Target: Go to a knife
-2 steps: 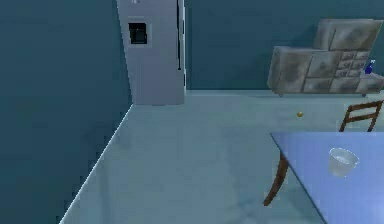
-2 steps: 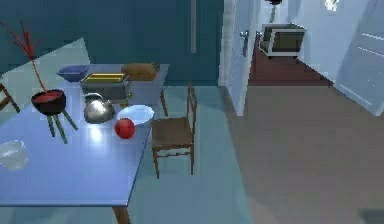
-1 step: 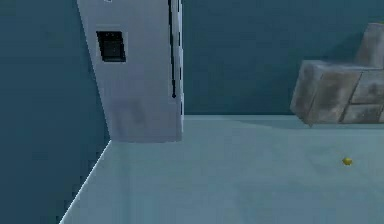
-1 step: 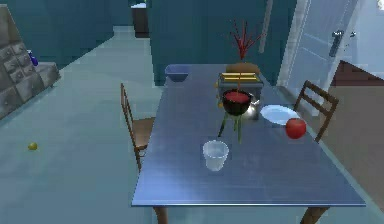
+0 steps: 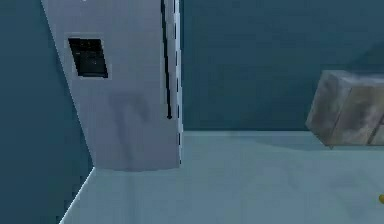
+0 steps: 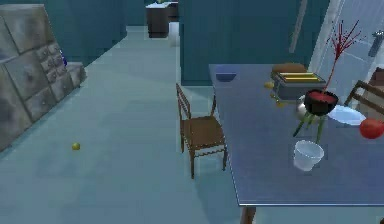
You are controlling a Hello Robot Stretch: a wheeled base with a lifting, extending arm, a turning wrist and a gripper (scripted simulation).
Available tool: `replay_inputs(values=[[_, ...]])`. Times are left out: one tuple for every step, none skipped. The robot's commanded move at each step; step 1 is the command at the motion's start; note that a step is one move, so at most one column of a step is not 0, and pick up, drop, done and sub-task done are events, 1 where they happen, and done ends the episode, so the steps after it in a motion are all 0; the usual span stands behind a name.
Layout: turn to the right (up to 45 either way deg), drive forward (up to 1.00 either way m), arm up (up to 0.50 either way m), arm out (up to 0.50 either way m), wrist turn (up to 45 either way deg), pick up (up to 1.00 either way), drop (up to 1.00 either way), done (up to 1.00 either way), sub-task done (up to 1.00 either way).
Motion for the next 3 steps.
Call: replay_inputs(values=[[45.0,0.0,0.0,0.0,0.0,0.0,0.0,0.0,0.0],[12.0,0.0,0.0,0.0,0.0,0.0,0.0,0.0,0.0],[0.0,1.0,0.0,0.0,0.0,0.0,0.0,0.0,0.0]])
